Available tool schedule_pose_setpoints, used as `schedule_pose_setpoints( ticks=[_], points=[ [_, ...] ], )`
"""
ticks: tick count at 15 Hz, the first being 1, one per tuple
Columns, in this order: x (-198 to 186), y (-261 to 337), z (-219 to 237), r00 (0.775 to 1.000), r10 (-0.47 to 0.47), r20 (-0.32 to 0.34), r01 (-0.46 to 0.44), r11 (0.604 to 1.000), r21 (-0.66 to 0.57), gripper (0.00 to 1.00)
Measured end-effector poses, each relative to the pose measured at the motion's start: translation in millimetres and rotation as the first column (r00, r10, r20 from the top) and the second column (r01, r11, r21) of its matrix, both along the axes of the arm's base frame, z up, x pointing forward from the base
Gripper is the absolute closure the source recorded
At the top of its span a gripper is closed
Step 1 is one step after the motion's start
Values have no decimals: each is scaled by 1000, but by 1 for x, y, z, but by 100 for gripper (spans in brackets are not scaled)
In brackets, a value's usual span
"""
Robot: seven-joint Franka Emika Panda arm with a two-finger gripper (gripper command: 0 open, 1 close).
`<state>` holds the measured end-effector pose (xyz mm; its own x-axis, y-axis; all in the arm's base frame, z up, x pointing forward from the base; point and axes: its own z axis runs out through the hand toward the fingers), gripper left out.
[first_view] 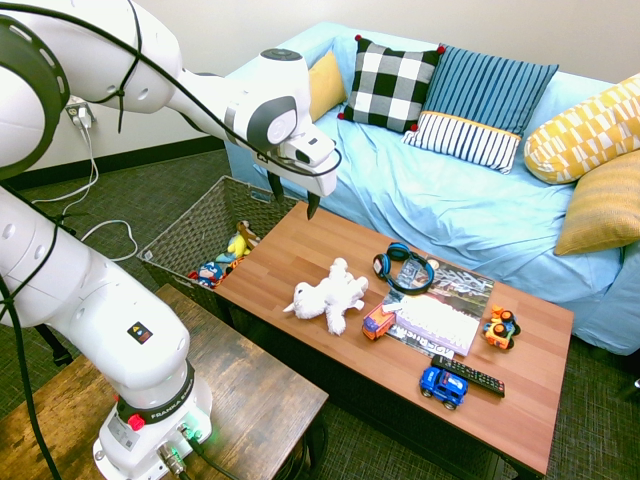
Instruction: Put the stuffed toy in the basket
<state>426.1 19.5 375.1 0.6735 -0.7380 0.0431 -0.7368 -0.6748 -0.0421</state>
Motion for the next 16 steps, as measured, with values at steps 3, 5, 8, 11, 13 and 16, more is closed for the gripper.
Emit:
schedule_pose_setpoints(
  ticks=[3,5,8,11,13,16],
  points=[
    [2,6,-7,1000,-5,-13,4,1000,-3,0],
    [7,19,-28,999,-44,-20,44,999,-18,0],
    [20,16,-72,984,-174,-33,172,984,-36,0],
    [27,-5,-115,946,-320,-55,318,947,-36,0],
    [28,-22,-143,909,-408,-83,406,913,-44,0],
    [27,-44,-180,857,-496,-137,491,868,-69,0]
  ],
)
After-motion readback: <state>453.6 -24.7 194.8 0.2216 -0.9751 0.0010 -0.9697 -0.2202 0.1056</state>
